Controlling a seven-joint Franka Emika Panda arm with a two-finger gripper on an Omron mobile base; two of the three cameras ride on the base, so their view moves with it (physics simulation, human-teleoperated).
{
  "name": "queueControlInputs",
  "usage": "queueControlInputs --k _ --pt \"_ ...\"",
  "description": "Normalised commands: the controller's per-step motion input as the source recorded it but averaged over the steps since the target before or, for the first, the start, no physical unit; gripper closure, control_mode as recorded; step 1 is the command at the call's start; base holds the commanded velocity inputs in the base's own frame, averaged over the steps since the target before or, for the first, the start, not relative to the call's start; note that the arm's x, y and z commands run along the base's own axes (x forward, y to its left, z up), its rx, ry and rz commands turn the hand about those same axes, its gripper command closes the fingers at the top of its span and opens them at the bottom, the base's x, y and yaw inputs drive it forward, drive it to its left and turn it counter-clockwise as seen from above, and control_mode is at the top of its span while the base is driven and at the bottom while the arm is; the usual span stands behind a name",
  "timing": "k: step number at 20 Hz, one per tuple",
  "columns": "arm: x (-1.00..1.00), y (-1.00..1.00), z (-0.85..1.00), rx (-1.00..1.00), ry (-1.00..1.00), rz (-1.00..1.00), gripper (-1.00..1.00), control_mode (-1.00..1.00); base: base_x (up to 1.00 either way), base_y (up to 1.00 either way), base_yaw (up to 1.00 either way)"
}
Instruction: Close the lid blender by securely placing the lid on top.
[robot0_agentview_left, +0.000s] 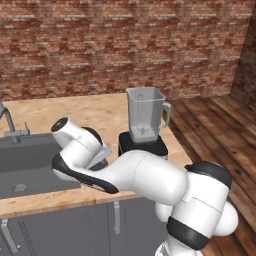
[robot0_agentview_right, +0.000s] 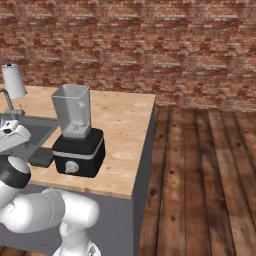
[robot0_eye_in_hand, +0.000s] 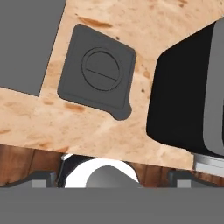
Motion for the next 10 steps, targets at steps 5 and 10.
queueControlInputs --k 5,10 --pt "0.01 0.00 -0.12 0.00 -0.05 0.11 -1.00 -1.00 0.00 0.00 0.00" --pt "0.04 0.00 -0.22 -0.01 0.00 0.08 -1.00 -1.00 0.00 0.00 0.00"
